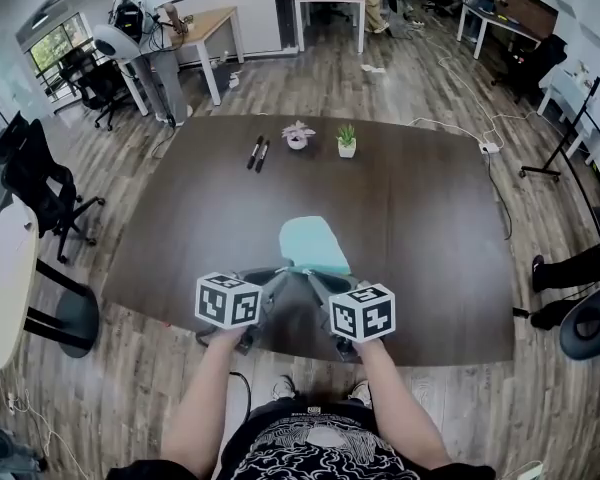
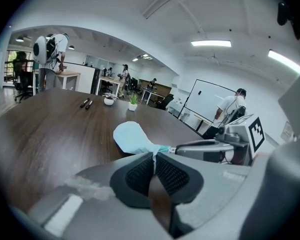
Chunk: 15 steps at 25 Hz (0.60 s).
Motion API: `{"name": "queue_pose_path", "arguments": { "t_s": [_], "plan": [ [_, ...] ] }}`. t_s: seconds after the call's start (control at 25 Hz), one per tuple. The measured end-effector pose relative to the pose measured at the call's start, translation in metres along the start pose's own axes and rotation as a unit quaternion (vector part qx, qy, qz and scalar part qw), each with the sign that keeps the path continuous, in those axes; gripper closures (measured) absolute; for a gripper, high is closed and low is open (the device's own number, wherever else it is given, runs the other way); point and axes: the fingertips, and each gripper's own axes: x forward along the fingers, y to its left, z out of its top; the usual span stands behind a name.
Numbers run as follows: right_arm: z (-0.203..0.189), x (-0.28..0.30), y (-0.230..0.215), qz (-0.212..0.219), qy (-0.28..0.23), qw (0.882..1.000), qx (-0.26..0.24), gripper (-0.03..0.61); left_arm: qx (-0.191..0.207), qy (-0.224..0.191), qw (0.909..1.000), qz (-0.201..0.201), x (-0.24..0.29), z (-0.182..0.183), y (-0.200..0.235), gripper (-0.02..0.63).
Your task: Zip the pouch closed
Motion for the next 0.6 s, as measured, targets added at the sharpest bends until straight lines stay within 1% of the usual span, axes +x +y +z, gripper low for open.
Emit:
{"name": "queue_pose_path", "arguments": {
  "t_s": [0.16,0.44,0.6],
  "plan": [
    [0.000,-0.001,0.000,-0.002,-0.001,1.000,0.001,0.568,-0.004,-0.006,0.9999,0.008,-0.003,0.002,0.002,0.592],
    [0.000,-0.003,-0.003,-0.005,-0.004,1.000,0.004,0.568,-0.008,-0.014,0.9998,0.011,-0.004,0.005,0.003,0.592],
    [-0.002,-0.005,-0.009,-0.012,-0.004,1.000,0.008,0.569,-0.017,-0.025,0.9992,0.026,-0.006,0.005,0.010,0.592]
  ]
}}
